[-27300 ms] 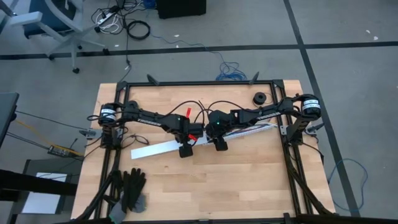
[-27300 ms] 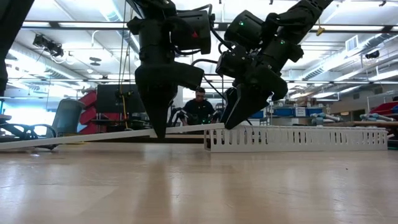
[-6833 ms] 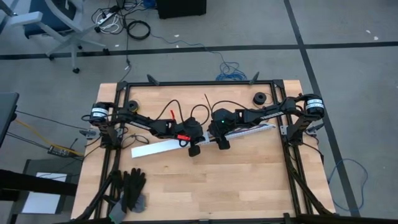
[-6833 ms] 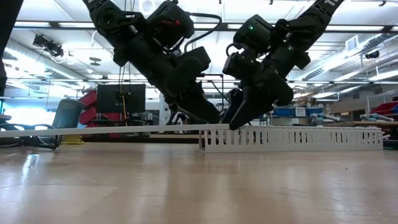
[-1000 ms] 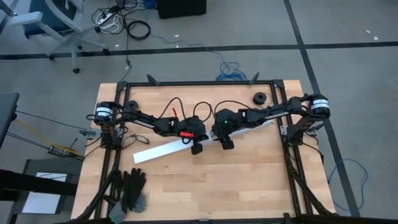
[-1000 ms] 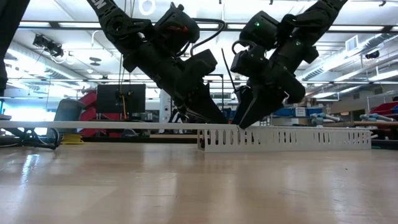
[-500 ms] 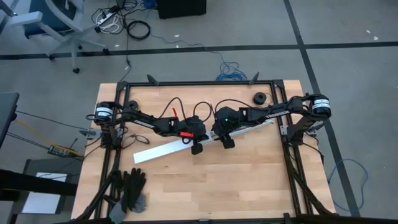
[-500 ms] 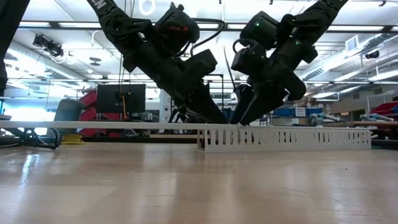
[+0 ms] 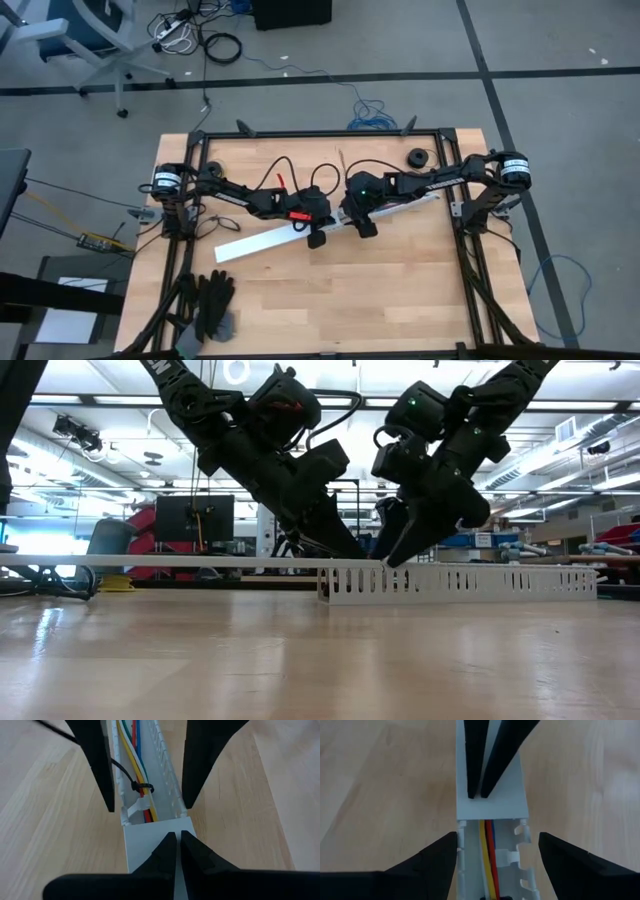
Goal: Ziptie cables
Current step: Close the white cable duct
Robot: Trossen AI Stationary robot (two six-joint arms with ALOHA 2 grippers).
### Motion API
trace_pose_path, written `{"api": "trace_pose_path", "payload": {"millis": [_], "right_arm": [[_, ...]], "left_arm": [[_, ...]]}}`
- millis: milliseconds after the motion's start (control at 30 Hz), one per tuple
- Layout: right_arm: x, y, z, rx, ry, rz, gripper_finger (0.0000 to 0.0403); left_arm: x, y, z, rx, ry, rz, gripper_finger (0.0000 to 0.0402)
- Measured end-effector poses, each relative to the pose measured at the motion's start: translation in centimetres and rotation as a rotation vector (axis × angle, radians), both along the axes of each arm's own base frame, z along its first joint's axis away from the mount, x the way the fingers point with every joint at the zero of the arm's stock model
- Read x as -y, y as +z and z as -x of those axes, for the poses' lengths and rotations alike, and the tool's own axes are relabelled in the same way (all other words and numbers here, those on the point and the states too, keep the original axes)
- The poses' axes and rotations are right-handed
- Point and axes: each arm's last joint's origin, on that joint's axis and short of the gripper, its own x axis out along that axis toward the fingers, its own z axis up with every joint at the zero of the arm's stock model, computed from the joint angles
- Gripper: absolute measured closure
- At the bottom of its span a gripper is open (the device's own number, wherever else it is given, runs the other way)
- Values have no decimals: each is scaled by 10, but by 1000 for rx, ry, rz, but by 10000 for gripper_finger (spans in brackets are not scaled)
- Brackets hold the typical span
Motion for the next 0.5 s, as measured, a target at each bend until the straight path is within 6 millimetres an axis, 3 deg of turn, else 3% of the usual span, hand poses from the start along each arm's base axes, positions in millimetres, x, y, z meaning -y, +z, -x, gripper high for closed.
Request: {"api": "trace_pose_path", "payload": {"millis": [500], "right_arm": [[0, -1, 1, -21, -1, -4, 191]], "left_arm": [[0, 0, 0, 9, 0, 0, 401]]}}
